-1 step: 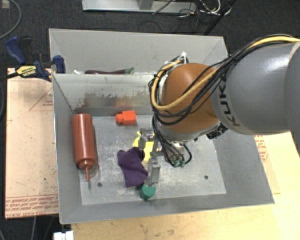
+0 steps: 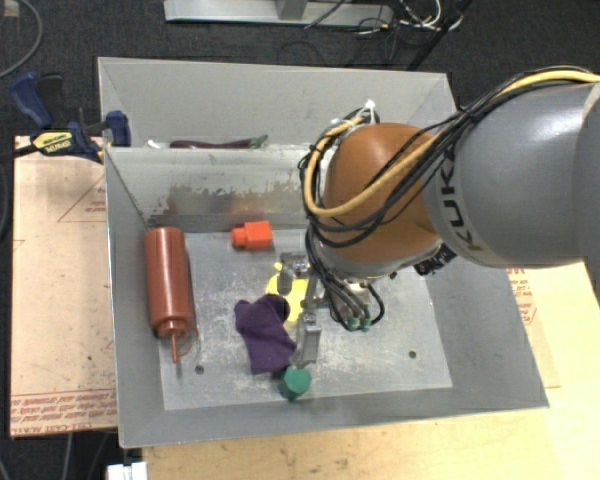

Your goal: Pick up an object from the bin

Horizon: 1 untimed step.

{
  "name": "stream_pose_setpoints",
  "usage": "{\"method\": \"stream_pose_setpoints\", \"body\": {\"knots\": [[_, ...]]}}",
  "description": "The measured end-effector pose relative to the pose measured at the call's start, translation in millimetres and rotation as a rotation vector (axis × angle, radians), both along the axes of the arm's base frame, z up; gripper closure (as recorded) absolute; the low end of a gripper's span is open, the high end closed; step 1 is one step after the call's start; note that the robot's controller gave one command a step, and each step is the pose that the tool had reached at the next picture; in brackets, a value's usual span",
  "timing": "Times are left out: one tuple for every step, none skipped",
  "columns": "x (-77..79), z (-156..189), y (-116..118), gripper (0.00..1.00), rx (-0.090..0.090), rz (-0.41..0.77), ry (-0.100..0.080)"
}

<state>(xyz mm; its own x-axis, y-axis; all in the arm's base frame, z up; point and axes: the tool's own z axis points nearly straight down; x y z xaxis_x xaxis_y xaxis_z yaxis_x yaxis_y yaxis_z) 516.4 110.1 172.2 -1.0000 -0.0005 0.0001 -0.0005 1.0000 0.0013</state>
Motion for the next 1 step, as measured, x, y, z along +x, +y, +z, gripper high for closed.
{"method": "stream_pose_setpoints", "body": {"knots": [[18.4,-44.5,8.5,0.0,0.001,0.014,-0.006]]}}
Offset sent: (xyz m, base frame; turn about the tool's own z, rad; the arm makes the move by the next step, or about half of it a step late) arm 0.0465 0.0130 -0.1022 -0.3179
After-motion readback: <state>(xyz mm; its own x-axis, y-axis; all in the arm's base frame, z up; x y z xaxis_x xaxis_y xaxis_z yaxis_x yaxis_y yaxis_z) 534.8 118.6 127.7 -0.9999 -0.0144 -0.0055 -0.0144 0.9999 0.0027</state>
